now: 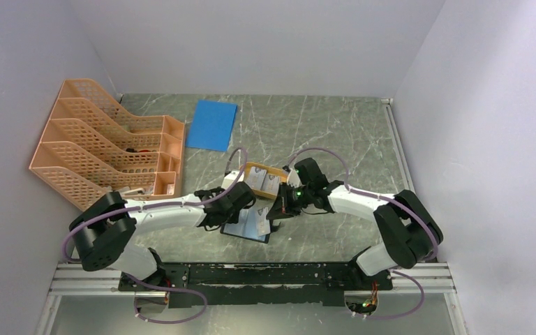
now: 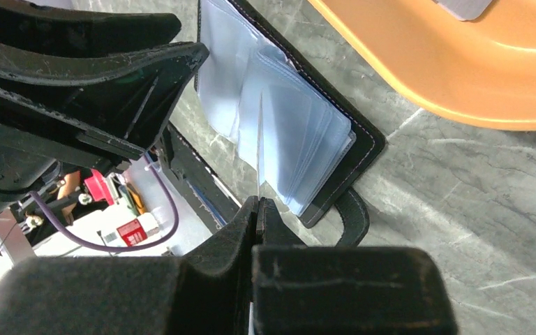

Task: Put the credit cards into the card holder
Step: Adjust the card holder at the center of the board, then insert the credit card into the card holder.

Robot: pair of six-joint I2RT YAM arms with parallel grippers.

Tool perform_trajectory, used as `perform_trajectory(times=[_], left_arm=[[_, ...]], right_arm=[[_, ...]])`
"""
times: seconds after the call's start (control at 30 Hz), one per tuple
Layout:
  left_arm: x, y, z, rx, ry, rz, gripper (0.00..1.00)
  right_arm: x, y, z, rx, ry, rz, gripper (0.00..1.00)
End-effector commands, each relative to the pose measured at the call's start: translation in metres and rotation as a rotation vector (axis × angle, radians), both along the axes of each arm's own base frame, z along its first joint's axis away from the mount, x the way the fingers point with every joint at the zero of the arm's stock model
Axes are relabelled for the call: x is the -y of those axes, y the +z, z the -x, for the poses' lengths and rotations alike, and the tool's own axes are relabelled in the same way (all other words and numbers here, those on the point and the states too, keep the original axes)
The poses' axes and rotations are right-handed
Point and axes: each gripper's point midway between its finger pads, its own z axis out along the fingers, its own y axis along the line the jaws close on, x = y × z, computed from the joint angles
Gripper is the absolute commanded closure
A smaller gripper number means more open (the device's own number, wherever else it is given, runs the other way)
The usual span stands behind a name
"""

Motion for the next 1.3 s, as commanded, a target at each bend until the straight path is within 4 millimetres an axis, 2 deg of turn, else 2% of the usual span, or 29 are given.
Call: perform_trajectory(times=[0.0,0.13,0.3,0.47,0.6,0.77,0.87,1.13,1.27], left_arm=[[-0.014,0.008,-0.006,0.038,0.076,-0.002,0.56],[-0.024,0.007,-0.006,0.034,0.104,0.005,0.54],[-0.031,-0.005,0.001,-0.012,0.124,0.043,0.57],[-0.027,-0.018,0.012,-0.067,0.103,0.110,0.65],[-0.022,-0.025,0.020,-0.100,0.087,0.153,0.77],[-0.019,-0.028,0.028,-0.115,0.072,0.210,0.83],[-0.019,-0.028,0.031,-0.114,0.067,0.233,0.86],[-0.016,-0.029,0.037,-0.122,0.052,0.281,0.93],[-0.020,-0.024,0.034,-0.104,0.064,0.268,0.94]], right_arm=[[0.000,0.005,0.004,0.035,0.017,0.003,1.00],[-0.004,0.012,0.006,0.064,0.034,-0.004,1.00],[-0.018,0.025,0.004,0.104,0.025,-0.036,1.00],[-0.043,0.034,0.004,0.097,0.032,-0.121,1.00],[-0.052,0.024,0.004,0.044,0.006,-0.126,1.00],[-0.035,-0.010,0.006,-0.026,-0.068,-0.016,1.00],[-0.022,-0.021,0.011,-0.051,-0.108,0.012,1.00],[0.005,-0.029,0.014,-0.059,-0.171,0.046,1.00],[0.006,-0.024,0.013,-0.045,-0.168,0.026,1.00]])
